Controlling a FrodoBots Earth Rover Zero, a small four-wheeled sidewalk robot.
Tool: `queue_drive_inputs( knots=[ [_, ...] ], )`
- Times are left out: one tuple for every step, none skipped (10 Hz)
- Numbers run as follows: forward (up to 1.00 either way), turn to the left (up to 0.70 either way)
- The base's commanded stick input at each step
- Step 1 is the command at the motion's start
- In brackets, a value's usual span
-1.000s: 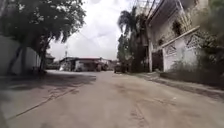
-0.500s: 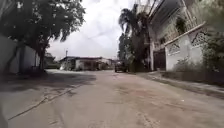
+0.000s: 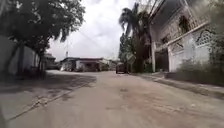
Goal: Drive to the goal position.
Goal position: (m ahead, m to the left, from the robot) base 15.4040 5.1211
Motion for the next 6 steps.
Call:
queue_drive_inputs(
  knots=[
    [0.50,0.01],
    [0.50,0.01],
    [0.50,0.01],
    [0.50,0.01],
    [0.50,0.01],
    [0.50,0.01]
  ],
)
